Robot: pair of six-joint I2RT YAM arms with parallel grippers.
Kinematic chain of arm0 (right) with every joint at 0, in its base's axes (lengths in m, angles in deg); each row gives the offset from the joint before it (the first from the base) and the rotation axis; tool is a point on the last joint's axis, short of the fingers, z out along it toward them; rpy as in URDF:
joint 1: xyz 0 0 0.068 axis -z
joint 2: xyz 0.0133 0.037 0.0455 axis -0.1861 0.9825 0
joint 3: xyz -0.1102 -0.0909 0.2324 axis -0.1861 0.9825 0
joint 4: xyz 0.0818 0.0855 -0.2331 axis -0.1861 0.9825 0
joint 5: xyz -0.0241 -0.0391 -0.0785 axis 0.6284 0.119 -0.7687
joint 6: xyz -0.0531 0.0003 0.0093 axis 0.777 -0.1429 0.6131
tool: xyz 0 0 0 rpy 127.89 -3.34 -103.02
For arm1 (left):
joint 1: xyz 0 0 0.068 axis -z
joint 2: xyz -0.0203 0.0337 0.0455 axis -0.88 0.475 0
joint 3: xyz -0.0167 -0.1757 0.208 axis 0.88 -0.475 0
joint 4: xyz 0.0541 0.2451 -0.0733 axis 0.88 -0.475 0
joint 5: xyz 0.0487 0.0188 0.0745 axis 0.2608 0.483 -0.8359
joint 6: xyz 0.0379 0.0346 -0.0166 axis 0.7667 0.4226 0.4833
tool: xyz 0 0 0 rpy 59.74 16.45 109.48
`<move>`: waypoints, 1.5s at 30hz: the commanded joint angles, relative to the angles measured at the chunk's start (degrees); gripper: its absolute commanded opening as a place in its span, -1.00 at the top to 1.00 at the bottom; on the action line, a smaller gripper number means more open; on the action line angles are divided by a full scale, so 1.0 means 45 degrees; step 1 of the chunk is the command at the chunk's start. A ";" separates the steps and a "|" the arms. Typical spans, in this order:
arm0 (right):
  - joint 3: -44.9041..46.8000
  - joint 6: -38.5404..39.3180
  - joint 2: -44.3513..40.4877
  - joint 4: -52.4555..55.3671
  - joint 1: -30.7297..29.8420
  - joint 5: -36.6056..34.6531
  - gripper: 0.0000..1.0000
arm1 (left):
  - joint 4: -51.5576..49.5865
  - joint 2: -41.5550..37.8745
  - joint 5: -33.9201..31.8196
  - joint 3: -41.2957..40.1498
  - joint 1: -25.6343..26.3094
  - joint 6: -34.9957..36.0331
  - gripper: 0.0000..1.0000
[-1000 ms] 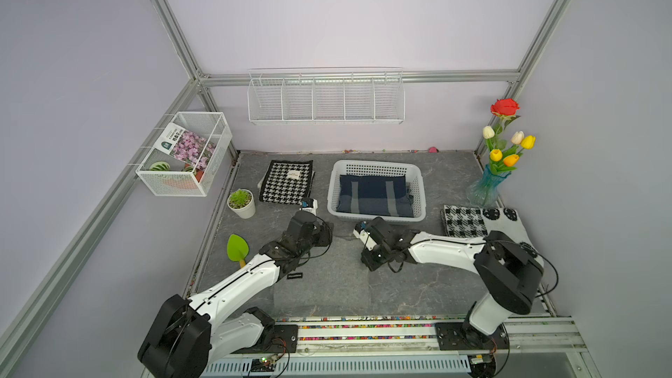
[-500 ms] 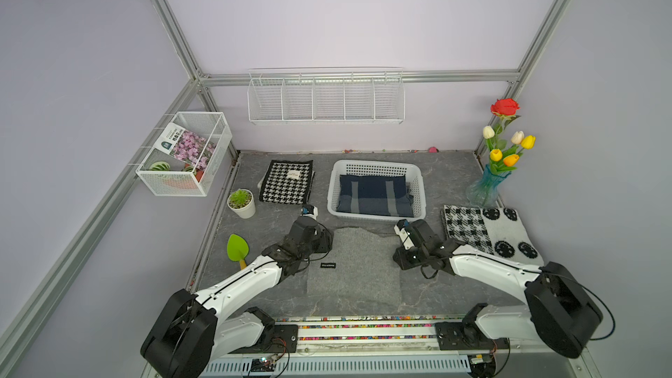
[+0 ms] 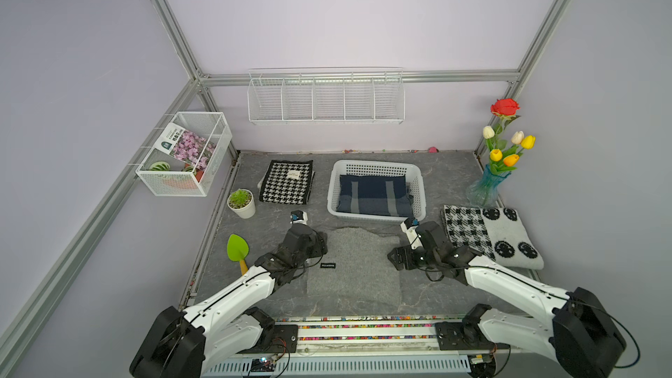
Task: Put the folded scarf in the basket
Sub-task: Move the scarf to the center of the board.
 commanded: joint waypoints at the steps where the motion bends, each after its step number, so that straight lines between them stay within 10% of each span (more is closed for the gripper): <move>1: 0.0396 -0.0617 0.0439 -0.0362 0.0062 0.0624 -0.78 | 0.0200 0.0057 0.0074 -0.0493 -0.0072 -0.0618 -0.61; 16: 0.0305 -0.1521 0.3450 -0.2655 0.0070 0.2728 -0.53 | 0.0591 0.0118 0.0747 -0.0678 -0.0072 -0.0722 -0.65; 28: 0.0348 -0.0919 0.3093 -0.1761 0.0956 0.1931 0.64 | 0.1078 0.0453 0.1469 -0.0742 -0.0189 -0.0970 -0.64; 45: 0.0861 -0.0525 0.2217 -0.2117 0.1326 0.2849 0.06 | 0.1737 0.3761 0.2607 0.0081 -0.0649 -0.0730 -0.93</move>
